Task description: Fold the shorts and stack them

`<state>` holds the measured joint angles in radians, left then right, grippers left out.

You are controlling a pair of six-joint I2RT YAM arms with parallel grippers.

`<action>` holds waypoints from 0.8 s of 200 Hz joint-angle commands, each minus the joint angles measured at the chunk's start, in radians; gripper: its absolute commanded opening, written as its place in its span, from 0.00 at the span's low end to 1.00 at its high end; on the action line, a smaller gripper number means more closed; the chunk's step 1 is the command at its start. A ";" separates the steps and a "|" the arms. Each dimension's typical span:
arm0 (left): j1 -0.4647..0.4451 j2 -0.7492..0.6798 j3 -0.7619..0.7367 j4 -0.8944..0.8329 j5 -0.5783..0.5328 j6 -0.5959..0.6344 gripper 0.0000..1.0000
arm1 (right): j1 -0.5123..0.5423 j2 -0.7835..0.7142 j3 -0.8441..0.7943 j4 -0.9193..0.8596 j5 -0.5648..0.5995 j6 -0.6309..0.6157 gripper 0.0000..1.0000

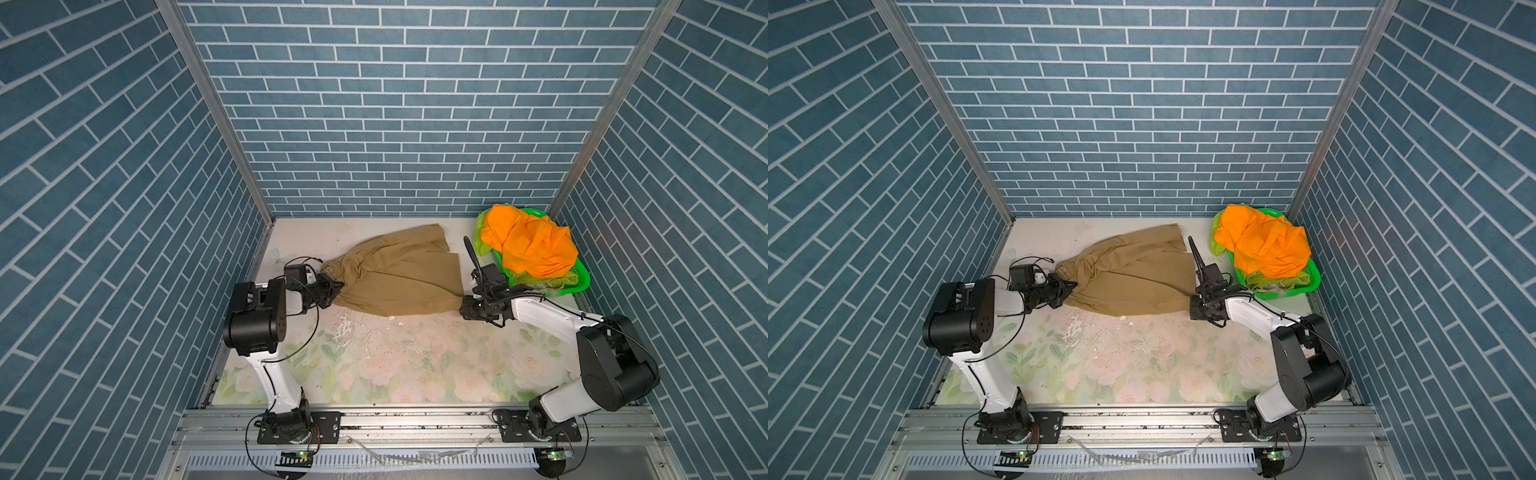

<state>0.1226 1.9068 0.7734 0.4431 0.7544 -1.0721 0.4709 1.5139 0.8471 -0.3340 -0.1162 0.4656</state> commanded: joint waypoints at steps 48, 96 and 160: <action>0.037 0.004 -0.016 -0.105 -0.073 0.008 0.00 | 0.008 0.015 -0.061 -0.181 -0.107 0.026 0.08; 0.034 -0.053 0.025 -0.223 -0.089 0.086 0.00 | -0.051 -0.135 0.142 -0.192 -0.026 0.048 0.87; 0.017 -0.073 0.059 -0.281 -0.078 0.132 0.00 | -0.143 0.464 0.810 -0.070 -0.185 0.106 0.98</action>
<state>0.1413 1.8549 0.8173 0.2569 0.7139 -0.9855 0.3500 1.7489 1.4803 -0.4351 -0.2131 0.5179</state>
